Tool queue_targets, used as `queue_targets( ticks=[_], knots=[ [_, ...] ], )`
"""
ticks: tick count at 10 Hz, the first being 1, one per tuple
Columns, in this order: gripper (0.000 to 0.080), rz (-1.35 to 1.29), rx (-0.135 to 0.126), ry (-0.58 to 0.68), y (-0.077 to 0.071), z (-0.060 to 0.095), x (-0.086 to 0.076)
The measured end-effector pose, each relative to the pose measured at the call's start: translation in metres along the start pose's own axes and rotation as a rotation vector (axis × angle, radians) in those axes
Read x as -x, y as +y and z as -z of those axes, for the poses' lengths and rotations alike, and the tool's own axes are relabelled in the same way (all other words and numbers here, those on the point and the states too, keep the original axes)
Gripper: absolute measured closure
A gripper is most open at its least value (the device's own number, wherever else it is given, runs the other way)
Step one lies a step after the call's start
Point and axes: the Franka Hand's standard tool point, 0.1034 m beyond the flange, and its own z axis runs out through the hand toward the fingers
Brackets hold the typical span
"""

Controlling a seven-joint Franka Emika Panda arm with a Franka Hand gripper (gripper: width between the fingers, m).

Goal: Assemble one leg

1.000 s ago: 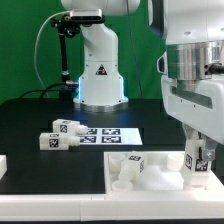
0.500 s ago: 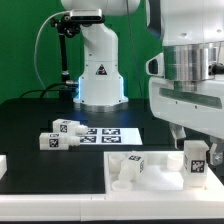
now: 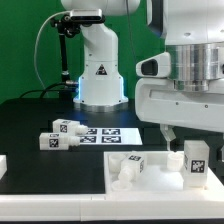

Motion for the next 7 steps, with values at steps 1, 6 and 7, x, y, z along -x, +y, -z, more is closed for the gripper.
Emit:
queue_targets(
  ticks=[1,6,7],
  knots=[
    [0.015,0.187,0.021,0.031,-0.0008,-0.0004,-0.0029],
    [0.0348,0.299,0.028,0.049,-0.002,-0.0013,-0.005],
    [0.0519,0.287,0.027,0.049,-0.0021,-0.0013,-0.0049]
  ],
)
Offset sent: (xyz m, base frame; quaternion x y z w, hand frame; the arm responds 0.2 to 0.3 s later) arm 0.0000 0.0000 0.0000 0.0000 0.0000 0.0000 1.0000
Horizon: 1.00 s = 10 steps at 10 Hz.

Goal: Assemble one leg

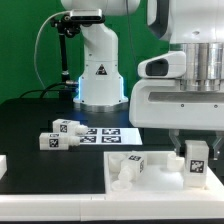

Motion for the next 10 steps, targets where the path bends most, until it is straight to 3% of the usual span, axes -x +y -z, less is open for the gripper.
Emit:
queue_targets(
  ticks=[2,5,8,10],
  knots=[
    [0.0515,-0.095,0.005,0.002,-0.0001,0.0006,0.0001],
    [0.0515,-0.533,-0.008,-0.021,0.0036,0.0,0.0004],
    [0.0514,-0.971,-0.039,-0.041,0.0068,-0.0005,-0.0021],
    [0.0514,-1.011,-0.04,-0.045,0.0069,-0.0011,-0.0016]
  ],
)
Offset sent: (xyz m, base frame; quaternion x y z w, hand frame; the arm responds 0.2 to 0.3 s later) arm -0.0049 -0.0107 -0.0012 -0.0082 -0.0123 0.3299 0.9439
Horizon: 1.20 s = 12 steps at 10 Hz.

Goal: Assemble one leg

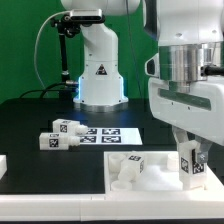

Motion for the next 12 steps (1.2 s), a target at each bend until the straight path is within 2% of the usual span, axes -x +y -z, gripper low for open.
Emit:
queue_targets(
  ticks=[1,2,3,4,6,7,9,10,11,12],
  knots=[
    [0.0344,0.003,0.0,0.0,0.0,-0.0002,0.0001],
    [0.0344,0.018,0.004,0.001,0.0005,-0.0006,0.0007],
    [0.0213,0.166,0.046,0.008,0.0045,-0.0015,0.0036],
    [0.0169,0.295,0.044,0.005,0.003,0.0001,0.0009],
    [0.0156,0.613,0.05,0.003,0.0027,-0.0001,0.0003],
    [0.0156,0.628,0.05,0.001,0.0027,-0.0009,0.0053],
    [0.0151,0.75,0.051,-0.001,0.0029,-0.0009,0.0044],
    [0.0151,0.912,0.061,0.004,0.0023,-0.0004,0.0057],
    [0.0151,1.182,0.063,0.017,-0.0011,0.0013,0.0066],
    [0.0151,1.292,0.054,0.028,-0.0024,0.0017,0.0014]
  ],
)
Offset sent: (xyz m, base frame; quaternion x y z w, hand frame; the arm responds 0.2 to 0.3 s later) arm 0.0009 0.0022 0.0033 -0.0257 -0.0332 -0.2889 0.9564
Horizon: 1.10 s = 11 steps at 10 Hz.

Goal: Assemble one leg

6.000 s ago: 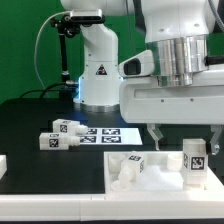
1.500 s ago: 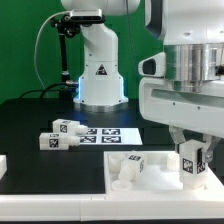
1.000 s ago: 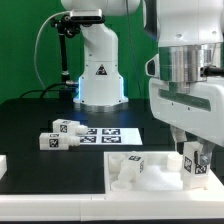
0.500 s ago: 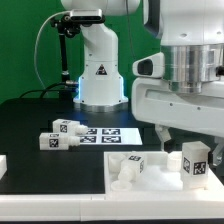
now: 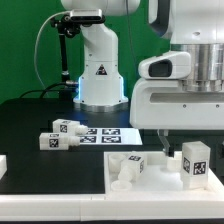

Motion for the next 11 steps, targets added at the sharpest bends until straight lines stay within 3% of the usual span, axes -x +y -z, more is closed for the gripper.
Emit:
queue_targets(
  ticks=[1,2,3,4,5,6,11],
  knots=[
    [0.0151,-0.006,0.0,-0.001,-0.0002,-0.0005,0.0003],
    [0.0246,-0.006,0.0,-0.001,-0.0003,-0.0004,0.0003],
    [0.0428,-0.007,0.0,-0.001,0.0,-0.0005,0.0003],
    [0.0428,-0.012,0.0,-0.001,-0.0001,-0.0005,0.0003],
    [0.0514,-0.027,0.0,-0.001,-0.0001,-0.0006,0.0003],
    [0.0514,-0.064,0.001,-0.002,-0.0003,-0.0007,0.0005],
    [0.0514,-0.845,-0.003,-0.021,-0.0018,-0.003,0.0002]
  ],
)
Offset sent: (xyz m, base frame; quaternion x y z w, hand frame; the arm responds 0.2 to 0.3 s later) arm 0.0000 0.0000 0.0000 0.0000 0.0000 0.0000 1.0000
